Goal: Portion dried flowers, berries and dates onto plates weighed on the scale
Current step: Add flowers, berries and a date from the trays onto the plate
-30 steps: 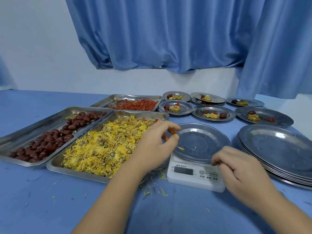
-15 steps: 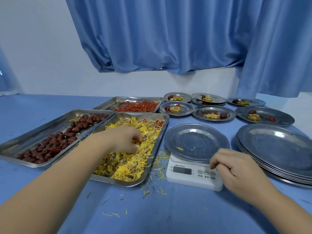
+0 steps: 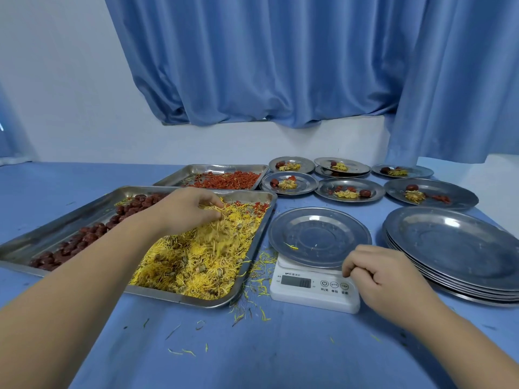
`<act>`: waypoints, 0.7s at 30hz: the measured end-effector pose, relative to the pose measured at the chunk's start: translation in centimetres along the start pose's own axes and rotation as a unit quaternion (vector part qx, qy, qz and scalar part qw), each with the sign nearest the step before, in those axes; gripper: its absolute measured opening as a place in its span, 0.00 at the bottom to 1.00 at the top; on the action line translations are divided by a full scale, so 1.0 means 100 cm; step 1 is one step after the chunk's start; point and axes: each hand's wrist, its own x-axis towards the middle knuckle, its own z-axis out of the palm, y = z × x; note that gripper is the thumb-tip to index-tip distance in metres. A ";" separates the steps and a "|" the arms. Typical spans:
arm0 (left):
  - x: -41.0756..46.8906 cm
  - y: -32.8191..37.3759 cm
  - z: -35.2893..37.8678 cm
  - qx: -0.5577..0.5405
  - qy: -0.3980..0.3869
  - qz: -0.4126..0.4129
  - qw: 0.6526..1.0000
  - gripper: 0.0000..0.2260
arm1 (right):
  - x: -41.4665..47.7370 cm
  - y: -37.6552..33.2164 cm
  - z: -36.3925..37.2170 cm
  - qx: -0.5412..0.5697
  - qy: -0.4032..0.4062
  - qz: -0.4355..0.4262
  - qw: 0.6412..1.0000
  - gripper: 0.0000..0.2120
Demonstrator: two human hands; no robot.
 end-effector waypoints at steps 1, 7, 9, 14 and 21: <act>0.000 -0.001 0.001 -0.006 0.005 -0.003 1.000 0.09 | 0.000 0.000 0.000 -0.002 -0.003 0.002 1.000 0.14; -0.002 -0.006 0.000 -0.062 0.026 -0.019 0.998 0.08 | 0.001 0.000 0.000 -0.001 -0.012 0.007 1.000 0.14; -0.002 -0.006 -0.004 -0.083 0.038 -0.022 0.996 0.07 | 0.001 -0.001 0.001 -0.002 -0.016 0.004 1.000 0.14; -0.002 -0.008 -0.008 -0.071 0.042 -0.011 0.997 0.05 | 0.001 -0.001 0.002 -0.001 -0.020 0.008 1.000 0.14; 0.001 -0.001 -0.002 0.064 -0.063 -0.013 0.996 0.11 | 0.000 0.000 0.001 -0.004 -0.027 0.016 1.000 0.14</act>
